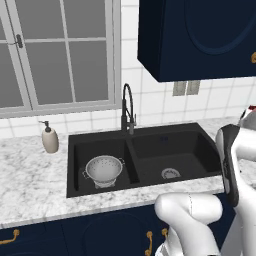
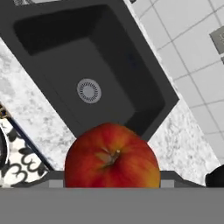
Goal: Put the colander in the sink, put the apple in the colander, and turn on the sink faucet and pour water over the colander.
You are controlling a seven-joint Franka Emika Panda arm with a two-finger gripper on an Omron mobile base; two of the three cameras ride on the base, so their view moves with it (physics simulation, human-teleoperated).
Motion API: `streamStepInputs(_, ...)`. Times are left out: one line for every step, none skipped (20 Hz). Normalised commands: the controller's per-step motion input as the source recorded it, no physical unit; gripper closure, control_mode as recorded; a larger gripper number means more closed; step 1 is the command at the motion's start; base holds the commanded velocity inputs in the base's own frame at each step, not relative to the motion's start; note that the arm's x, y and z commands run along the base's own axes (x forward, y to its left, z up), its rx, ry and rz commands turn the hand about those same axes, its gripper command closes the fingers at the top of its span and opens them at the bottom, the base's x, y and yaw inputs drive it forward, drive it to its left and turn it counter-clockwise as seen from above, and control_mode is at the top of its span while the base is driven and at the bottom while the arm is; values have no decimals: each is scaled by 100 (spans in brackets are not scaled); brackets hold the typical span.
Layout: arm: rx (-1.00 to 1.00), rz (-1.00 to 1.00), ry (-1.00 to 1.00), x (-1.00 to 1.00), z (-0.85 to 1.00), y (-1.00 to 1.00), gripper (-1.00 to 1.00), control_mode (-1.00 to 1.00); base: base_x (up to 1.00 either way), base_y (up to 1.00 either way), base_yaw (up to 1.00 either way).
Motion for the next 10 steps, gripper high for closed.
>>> streamStepInputs(0, 47, 26, -6, 84, 100, 100, -100, 0, 0, 0)
streamStepInputs(0, 47, 25, -5, 78, 100, 100, -100, 0, 0, 0)
streamStepInputs(0, 45, 26, -9, 73, 100, 100, -100, 0, 0, 0)
streamStepInputs(0, 43, 25, -16, 66, 100, 100, -100, 0, 0, 0)
streamStepInputs(0, 37, 19, -24, 54, 100, 100, -100, 0, 0, 0)
streamStepInputs(0, 29, 10, -39, 17, 100, 100, -100, 0, 0, 0)
streamStepInputs(-7, 27, 7, -49, 0, 100, 100, -100, 0, 0, 0)
streamStepInputs(-11, 28, 7, -54, 0, 100, 100, -100, 0, 0, 0)
streamStepInputs(-13, 26, 3, -59, 0, 100, 100, -100, 0, 0, 0)
streamStepInputs(-9, 23, 0, -65, -9, 100, 100, -100, 0, 0, 0)
